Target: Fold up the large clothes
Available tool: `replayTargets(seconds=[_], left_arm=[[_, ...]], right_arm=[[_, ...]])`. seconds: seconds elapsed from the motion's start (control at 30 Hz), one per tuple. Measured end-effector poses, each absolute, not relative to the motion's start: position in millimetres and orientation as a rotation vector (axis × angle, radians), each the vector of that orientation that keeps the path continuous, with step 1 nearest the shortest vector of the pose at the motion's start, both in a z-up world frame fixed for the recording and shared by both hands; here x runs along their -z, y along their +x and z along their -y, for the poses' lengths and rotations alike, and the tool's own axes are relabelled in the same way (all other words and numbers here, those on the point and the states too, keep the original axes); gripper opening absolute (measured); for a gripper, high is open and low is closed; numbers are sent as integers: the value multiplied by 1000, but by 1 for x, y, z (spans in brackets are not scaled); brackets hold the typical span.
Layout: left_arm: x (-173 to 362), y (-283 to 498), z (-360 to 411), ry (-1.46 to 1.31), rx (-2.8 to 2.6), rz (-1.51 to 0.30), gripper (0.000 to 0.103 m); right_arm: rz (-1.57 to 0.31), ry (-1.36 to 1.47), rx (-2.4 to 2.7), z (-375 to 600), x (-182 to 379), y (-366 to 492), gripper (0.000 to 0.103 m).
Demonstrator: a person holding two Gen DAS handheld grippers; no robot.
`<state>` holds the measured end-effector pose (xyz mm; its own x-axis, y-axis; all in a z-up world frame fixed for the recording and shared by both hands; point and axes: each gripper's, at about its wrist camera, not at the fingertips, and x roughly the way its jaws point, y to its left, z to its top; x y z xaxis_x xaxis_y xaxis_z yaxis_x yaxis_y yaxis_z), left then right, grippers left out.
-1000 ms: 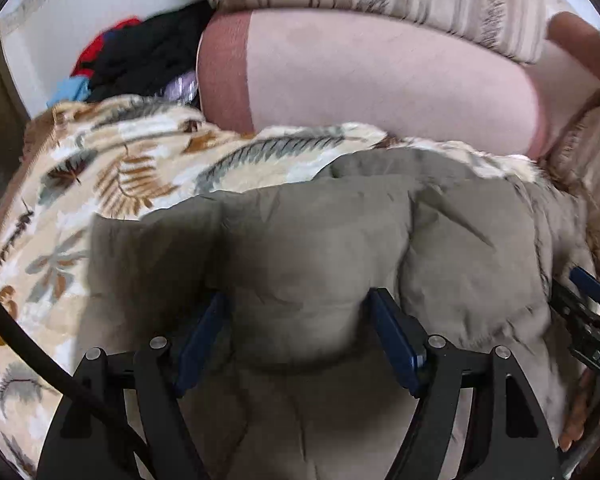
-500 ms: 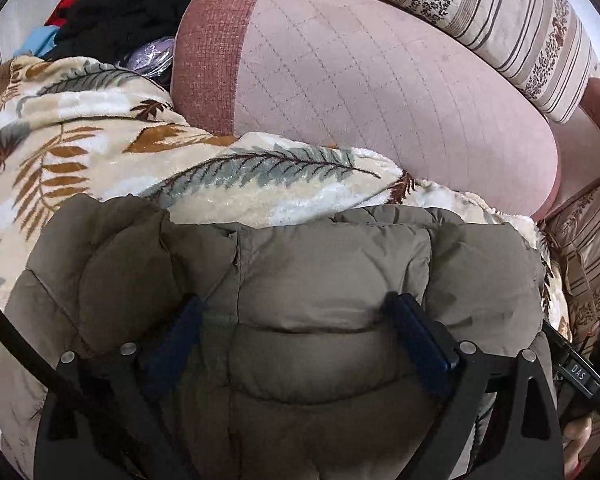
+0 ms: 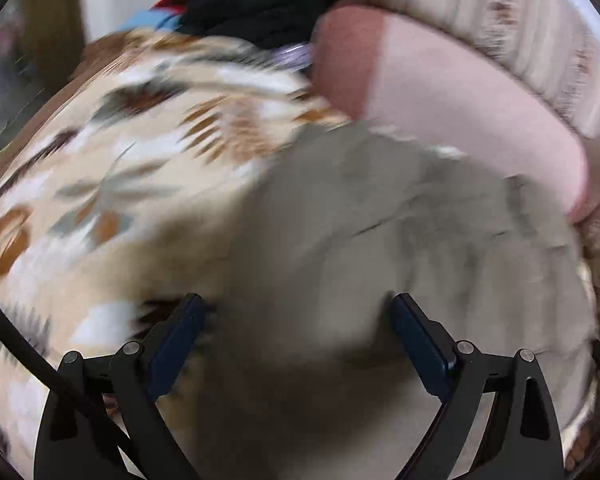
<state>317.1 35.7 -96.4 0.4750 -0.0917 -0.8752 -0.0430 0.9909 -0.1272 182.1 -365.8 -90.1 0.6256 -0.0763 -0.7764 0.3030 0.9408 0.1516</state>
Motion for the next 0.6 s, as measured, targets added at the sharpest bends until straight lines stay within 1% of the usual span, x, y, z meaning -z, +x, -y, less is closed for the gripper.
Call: replayTargets(seconds=[0.07,0.2,0.33,0.43,0.5,0.6], left_arm=[[100,308,-53,-183,25,-1092,94],[83,279,-68,-206,37,-1057,94],[73,262,-73,-192,86,-1053,94],[84,270,-77,-257,179,-1119,94],[99,283,-79,-325,258,-1185,94],[121,298,-77,-402,372,-1240,94]], right_arm=[[-869,274,224,368,90,162,96],[-838,235,224,364,77,115,96],[-854,247,233,381,74,97,98],[-899,364,227,408,85,100,99],[-928,503,190,429,101,107,99],[-976,620,95,444,127,126,99]])
